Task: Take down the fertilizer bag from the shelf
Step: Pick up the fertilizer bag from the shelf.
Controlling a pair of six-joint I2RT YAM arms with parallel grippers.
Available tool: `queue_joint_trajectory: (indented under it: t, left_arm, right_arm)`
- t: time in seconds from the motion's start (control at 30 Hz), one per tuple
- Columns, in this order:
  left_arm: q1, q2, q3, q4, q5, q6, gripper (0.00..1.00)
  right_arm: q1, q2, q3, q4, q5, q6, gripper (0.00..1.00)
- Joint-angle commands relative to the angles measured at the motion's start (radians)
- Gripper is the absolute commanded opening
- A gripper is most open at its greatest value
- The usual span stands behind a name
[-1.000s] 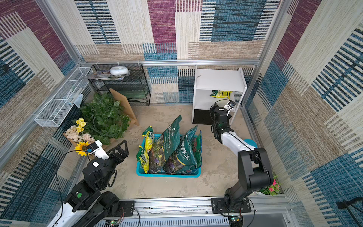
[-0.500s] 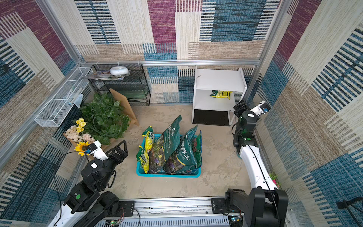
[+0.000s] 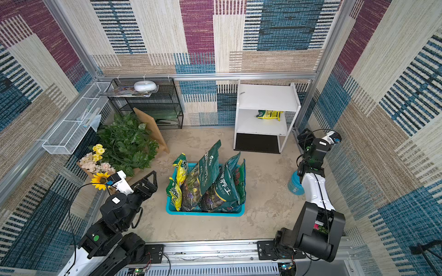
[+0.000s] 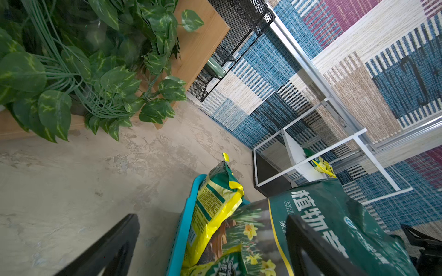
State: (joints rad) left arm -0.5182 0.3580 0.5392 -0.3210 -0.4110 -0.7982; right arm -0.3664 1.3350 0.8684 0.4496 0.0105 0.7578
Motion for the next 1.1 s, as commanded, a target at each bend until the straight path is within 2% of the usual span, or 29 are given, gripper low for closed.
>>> queue_joint_trajectory:
  t: [0.0, 0.1, 0.23, 0.33, 0.47, 0.53, 0.6, 0.7, 0.87, 1.07]
  left_arm:
    - [0.002, 0.007, 0.004, 0.027, 0.019, -0.004, 0.99]
    - [0.001, 0.006, 0.005, 0.026, 0.022, -0.006, 0.99]
    - [0.001, 0.003, 0.001, 0.022, 0.013, -0.001, 0.99]
    - [0.002, 0.005, -0.004, 0.023, -0.005, 0.005, 0.99]
    - [0.001, 0.016, 0.001, 0.031, 0.020, 0.005, 0.99]
    - [0.001, 0.019, 0.004, 0.031, 0.031, -0.002, 0.99]
    - [0.002, 0.019, -0.002, 0.038, 0.048, -0.016, 0.99]
    - [0.002, 0.029, -0.013, 0.055, 0.072, -0.030, 0.99]
    - [0.001, 0.069, -0.007, 0.062, 0.083, -0.031, 0.99]
    - [0.001, 0.075, -0.007, 0.063, 0.084, -0.027, 0.99]
  right_arm:
    - [0.000, 0.001, 0.003, 0.059, -0.040, -0.067, 0.83]
    - [0.000, 0.006, -0.032, 0.009, -0.039, 0.016, 0.82]
    - [-0.011, 0.100, -0.089, 0.138, -0.118, 0.046, 0.82]
    - [-0.039, 0.185, 0.005, 0.085, -0.171, 0.022, 0.82]
    - [-0.074, 0.237, 0.128, 0.004, -0.130, -0.004, 0.83]
    - [-0.095, 0.276, 0.179, 0.013, -0.144, -0.002, 0.84]
    - [-0.101, 0.296, 0.172, 0.119, -0.170, 0.009, 0.85]
    - [-0.089, 0.323, 0.162, 0.241, -0.182, 0.007, 0.85]
    - [-0.019, 0.364, 0.206, 0.198, -0.129, -0.092, 0.84]
    - [0.019, 0.398, 0.237, 0.223, -0.219, -0.044, 0.83]
